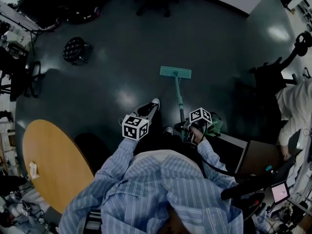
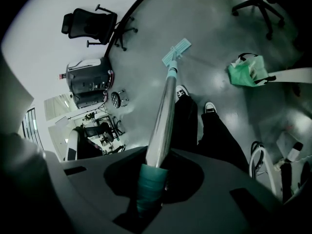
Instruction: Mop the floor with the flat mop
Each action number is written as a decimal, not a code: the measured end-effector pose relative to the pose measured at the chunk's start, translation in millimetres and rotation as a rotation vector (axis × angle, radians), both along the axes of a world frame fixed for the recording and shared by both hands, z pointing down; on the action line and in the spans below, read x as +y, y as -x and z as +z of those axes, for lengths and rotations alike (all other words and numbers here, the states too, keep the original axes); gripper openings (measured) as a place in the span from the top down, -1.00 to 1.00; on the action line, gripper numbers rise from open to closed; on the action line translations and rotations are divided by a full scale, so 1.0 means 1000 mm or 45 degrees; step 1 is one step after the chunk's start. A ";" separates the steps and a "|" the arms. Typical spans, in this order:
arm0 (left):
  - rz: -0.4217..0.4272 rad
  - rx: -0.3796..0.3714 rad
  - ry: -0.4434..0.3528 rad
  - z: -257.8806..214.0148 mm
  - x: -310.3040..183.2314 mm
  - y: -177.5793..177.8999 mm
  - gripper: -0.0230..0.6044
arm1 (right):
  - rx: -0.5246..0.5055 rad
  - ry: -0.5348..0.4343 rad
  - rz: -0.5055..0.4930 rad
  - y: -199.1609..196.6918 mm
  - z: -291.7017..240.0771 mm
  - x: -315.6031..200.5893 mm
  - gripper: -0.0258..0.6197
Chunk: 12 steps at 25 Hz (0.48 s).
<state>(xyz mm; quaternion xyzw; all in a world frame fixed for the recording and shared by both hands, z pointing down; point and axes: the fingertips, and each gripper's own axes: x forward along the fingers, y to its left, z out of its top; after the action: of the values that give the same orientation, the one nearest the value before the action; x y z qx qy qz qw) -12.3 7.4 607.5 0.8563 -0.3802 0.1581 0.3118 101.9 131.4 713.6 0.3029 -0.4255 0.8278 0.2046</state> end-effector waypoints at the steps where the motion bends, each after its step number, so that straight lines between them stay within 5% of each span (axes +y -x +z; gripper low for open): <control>1: 0.001 0.000 0.003 0.002 0.004 -0.002 0.68 | 0.000 0.002 -0.003 -0.002 0.001 0.008 0.73; 12: 0.028 -0.005 0.003 0.004 -0.010 -0.010 0.68 | -0.026 0.006 0.032 0.000 0.000 0.005 0.72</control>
<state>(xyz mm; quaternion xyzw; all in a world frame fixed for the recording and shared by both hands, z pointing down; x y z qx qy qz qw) -2.6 -2.9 611.8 0.8597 -0.3713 0.1635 0.3104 102.2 136.1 713.8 0.2993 -0.4219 0.8343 0.1906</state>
